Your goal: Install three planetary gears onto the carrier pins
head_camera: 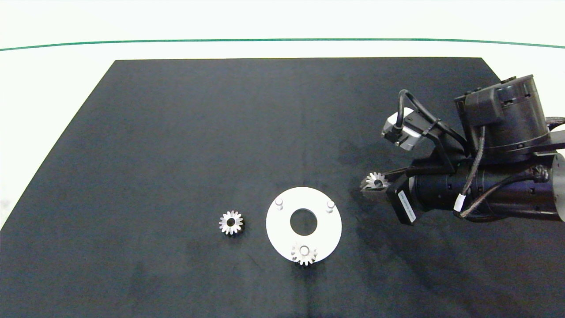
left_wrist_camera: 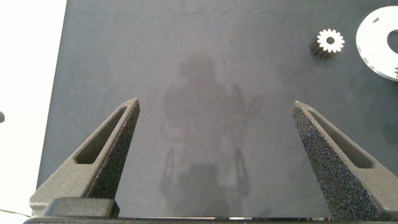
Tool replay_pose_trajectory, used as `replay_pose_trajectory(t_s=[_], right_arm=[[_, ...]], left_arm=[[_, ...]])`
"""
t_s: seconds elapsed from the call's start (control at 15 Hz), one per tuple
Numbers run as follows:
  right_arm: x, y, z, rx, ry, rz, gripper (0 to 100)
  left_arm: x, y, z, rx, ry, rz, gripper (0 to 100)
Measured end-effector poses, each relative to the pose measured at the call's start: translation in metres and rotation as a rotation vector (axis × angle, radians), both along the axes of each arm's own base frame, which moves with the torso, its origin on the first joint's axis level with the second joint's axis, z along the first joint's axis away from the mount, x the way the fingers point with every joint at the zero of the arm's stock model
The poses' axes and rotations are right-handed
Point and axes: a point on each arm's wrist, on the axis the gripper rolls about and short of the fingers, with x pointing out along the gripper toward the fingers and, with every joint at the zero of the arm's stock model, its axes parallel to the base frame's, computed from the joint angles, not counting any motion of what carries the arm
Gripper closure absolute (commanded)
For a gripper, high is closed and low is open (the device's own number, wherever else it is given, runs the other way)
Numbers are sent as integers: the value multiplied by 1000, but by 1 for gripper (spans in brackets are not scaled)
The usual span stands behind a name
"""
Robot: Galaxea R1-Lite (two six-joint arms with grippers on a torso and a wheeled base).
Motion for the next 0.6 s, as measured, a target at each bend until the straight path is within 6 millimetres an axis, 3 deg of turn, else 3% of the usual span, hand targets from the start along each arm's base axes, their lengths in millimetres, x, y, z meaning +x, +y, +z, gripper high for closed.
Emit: replay_pose_trajectory(t_s=[0.27, 0.6], right_arm=[[0, 23, 8, -36, 13, 38, 93], [1, 54, -9, -90, 43, 82, 93]], left_arm=[[0, 0, 0, 0, 0, 0, 0], [0, 0, 0, 0, -1, -1, 0]])
